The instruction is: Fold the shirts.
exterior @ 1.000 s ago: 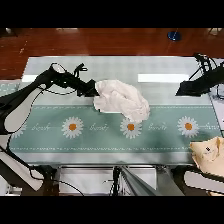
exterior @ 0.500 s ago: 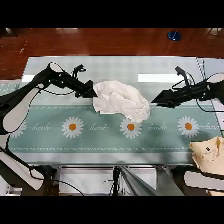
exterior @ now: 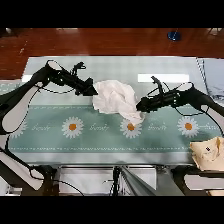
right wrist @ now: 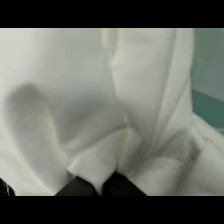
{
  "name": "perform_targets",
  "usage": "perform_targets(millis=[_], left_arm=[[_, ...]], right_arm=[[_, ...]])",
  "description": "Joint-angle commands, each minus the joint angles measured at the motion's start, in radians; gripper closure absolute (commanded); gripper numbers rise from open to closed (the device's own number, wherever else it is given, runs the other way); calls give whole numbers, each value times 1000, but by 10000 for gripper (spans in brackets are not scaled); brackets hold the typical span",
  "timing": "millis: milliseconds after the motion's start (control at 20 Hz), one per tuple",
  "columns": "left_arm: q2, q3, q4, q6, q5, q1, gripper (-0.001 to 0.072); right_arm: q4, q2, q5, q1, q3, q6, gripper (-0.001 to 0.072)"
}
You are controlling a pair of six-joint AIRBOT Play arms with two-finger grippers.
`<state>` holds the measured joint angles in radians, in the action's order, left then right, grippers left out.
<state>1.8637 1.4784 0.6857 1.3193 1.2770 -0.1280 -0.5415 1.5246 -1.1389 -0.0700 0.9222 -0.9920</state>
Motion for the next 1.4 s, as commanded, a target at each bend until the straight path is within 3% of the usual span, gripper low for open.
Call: perform_targets(millis=[0, 150, 400, 650, 750, 1150, 1350], left_arm=[[-37, 86, -35, -29, 9, 4, 682], [-150, 228, -39, -37, 27, 21, 682], [-433, 418, -39, -36, 25, 95, 682], [-723, 442, -24, -32, 26, 153, 683], [-805, 442, -25, -31, 28, 151, 683], [-985, 442, -24, 161, 260, 144, 682], [-990, 385, 13, 235, 354, 144, 683]], right_arm=[[81, -55, 30, -43, 26, 28, 687], [85, -238, -18, 14, 113, 18, 687], [49, -537, -23, 199, 363, -89, 687], [-142, -683, -48, 346, 573, -237, 687], [-144, -712, -94, 363, 623, -267, 687], [-133, -788, -332, 362, 750, -411, 687], [-289, -727, -545, 361, 750, -492, 688]])
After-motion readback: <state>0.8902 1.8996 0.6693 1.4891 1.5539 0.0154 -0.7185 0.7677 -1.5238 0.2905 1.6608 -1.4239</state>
